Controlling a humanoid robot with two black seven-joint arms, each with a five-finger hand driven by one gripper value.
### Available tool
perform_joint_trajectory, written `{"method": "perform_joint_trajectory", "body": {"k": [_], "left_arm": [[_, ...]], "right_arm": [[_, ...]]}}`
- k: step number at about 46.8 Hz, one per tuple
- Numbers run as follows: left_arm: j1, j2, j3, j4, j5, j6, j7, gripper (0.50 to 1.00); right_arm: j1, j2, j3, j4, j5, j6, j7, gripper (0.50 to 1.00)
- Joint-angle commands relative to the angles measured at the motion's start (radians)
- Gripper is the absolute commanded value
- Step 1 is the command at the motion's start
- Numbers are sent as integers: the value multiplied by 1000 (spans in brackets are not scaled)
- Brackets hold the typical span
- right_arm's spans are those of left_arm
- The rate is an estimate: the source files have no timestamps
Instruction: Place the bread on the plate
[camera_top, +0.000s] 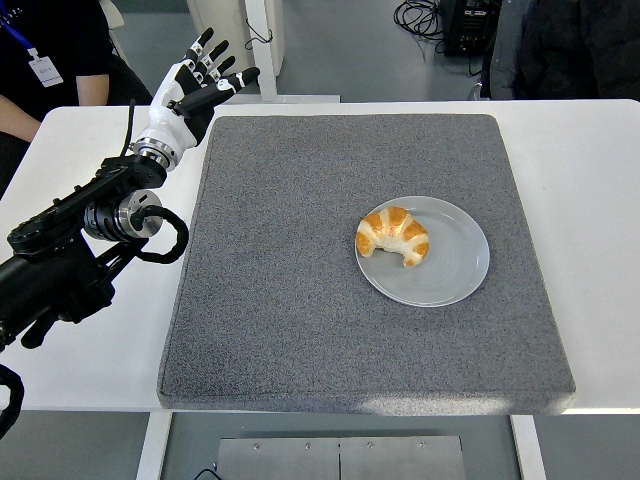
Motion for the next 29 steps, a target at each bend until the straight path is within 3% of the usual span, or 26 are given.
{"method": "perform_joint_trajectory", "body": {"k": [1,29], "left_arm": [[6,2,-1,1,0,-3,0,975],[33,-5,-6,6,0,-3,-3,975]], "right_arm": [[-1,0,-1,0,0,0,0,1000],[1,0,1,-1,0,0,0,1000]]}}
